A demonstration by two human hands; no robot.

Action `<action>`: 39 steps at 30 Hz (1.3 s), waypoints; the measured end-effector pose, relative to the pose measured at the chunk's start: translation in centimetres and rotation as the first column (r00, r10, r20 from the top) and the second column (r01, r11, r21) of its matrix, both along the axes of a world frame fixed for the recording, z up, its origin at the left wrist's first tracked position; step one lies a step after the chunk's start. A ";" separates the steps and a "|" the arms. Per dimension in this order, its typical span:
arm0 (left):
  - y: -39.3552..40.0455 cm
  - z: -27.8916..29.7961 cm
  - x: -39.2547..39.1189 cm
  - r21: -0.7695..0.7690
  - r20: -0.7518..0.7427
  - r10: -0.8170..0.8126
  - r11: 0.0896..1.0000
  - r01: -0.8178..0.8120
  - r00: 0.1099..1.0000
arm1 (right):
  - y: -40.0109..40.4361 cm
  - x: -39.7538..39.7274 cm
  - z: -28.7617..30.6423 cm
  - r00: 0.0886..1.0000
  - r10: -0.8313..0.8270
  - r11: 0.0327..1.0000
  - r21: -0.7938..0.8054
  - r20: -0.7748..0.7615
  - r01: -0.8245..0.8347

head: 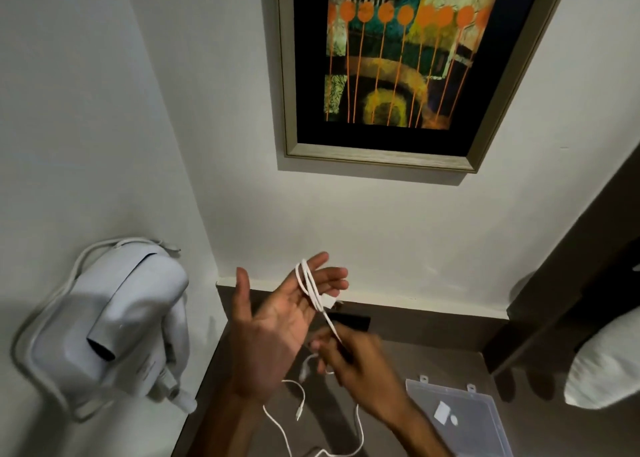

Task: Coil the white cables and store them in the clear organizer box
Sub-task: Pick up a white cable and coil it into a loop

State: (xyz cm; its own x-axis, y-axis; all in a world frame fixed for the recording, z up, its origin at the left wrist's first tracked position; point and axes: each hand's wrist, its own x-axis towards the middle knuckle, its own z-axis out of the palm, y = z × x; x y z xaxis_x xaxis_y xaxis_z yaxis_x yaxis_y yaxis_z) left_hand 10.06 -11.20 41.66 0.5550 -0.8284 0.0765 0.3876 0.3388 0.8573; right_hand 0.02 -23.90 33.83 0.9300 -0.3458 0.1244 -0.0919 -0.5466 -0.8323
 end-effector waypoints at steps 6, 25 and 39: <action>-0.7 0.3 -0.6 0.202 0.200 0.147 0.961 -0.187 0.969 | 1.9 -2.9 2.0 0.988 -0.095 0.936 -0.350 -0.122 0.047; -0.9 -1.8 -2.2 -0.060 -0.070 -0.250 0.967 0.246 0.966 | -4.4 -1.5 2.0 0.970 -0.028 0.998 0.064 0.241 0.013; -2.2 -2.5 -4.3 0.236 0.200 -0.066 0.972 0.017 0.978 | -2.3 -5.7 9.2 0.968 0.098 0.809 -0.585 0.229 0.056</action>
State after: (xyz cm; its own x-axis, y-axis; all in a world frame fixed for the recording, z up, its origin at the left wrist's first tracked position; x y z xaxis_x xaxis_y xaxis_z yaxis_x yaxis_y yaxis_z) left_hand 5.74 -13.42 39.17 0.5122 -0.8588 -0.0117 0.2050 0.1091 0.9727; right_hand -5.65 -26.19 43.07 0.8511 -0.1165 0.5119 0.0822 -0.9334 -0.3492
